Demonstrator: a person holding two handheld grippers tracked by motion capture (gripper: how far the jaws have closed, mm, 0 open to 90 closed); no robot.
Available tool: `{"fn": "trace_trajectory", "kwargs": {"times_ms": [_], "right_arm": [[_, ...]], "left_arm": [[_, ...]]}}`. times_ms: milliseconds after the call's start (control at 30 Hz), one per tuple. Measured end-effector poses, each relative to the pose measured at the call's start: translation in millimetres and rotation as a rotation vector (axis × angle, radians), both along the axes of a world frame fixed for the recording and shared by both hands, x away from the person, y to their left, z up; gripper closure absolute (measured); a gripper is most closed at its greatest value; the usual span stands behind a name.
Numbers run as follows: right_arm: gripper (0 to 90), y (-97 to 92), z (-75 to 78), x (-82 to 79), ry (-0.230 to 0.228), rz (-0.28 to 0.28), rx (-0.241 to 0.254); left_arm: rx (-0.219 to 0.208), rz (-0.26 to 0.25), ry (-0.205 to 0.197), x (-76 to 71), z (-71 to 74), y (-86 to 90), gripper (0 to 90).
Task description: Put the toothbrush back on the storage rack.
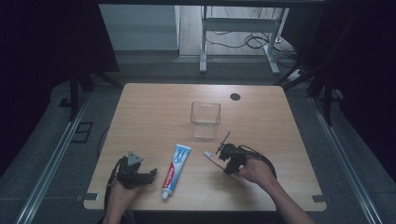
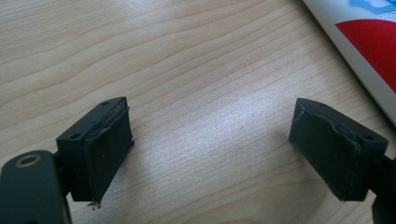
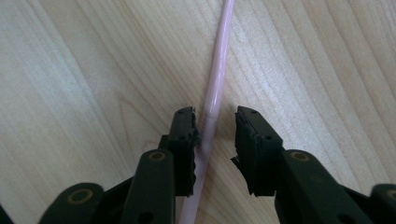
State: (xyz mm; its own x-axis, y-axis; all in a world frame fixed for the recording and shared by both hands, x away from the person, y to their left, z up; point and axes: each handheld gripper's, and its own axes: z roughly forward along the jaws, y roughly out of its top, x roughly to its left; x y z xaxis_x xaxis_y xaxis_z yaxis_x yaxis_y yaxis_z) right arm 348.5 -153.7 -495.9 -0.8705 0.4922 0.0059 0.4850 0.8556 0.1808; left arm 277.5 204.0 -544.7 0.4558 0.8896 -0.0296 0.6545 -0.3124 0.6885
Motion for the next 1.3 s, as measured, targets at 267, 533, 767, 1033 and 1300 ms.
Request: {"fn": "trace_trajectory", "kwargs": {"times_ms": [267, 533, 767, 1033, 1300], "right_arm": [[75.4, 9.5, -3.3, 0.6, 0.013, 0.038, -0.042], [83.0, 11.7, -3.2, 1.2, 0.018, 0.037, -0.072], [83.3, 8.4, 4.8, 1.1, 0.030, 0.000, -0.016], [83.4, 3.6, 15.1, 2.3, 0.031, -0.011, 0.018], [83.5, -2.1, 27.8, 4.9, 0.011, -0.022, 0.078]], "left_arm": [[-0.001, 0.000, 0.000, 0.0, 0.0, 0.0, 13.1], [-0.001, 0.000, 0.000, 0.0, 0.0, -0.1, 13.0], [0.000, 0.000, 0.000, 0.0, 0.0, 0.0, 13.0], [0.000, 0.000, 0.000, 0.0, 0.0, 0.0, 13.0], [0.000, 0.000, 0.000, 0.0, 0.0, 0.0, 13.0]]}}
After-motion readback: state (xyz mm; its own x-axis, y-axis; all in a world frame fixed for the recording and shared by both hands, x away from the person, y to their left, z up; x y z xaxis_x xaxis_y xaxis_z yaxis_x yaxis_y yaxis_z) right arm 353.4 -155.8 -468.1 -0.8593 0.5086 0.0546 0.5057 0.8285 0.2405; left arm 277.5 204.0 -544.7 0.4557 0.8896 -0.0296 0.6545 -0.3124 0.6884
